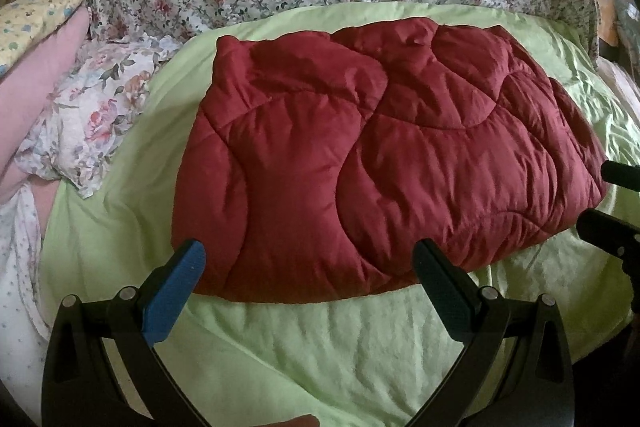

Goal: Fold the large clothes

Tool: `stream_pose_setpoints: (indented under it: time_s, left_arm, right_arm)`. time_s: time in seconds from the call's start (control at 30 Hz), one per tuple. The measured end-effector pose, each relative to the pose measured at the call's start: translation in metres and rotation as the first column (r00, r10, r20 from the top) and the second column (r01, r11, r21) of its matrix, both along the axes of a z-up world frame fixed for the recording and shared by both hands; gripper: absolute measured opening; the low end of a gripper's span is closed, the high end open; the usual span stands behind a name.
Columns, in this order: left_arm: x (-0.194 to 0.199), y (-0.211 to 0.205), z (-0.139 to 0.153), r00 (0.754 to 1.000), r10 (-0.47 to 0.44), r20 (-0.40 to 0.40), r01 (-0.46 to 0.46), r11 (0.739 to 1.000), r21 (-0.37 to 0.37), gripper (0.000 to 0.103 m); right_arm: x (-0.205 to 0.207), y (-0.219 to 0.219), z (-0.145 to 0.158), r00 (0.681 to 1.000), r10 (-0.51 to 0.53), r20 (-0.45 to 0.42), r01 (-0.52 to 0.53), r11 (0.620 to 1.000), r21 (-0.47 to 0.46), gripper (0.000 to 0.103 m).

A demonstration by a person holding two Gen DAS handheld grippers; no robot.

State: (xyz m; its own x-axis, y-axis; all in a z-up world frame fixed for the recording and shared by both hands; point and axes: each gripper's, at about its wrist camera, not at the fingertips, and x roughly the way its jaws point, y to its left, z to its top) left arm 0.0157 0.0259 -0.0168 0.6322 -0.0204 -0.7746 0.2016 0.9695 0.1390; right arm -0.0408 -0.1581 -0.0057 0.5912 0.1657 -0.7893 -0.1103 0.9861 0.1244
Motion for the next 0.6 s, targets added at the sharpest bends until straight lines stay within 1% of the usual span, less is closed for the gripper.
stream_pose_setpoints:
  time_s: [0.6]
  left_arm:
    - [0.007, -0.001, 0.000, 1.000, 0.008, 0.001, -0.008, 1.000, 0.000, 0.103]
  right_arm:
    - [0.012, 0.001, -0.001, 1.000, 0.007, -0.005, -0.007, 1.000, -0.009, 0.103]
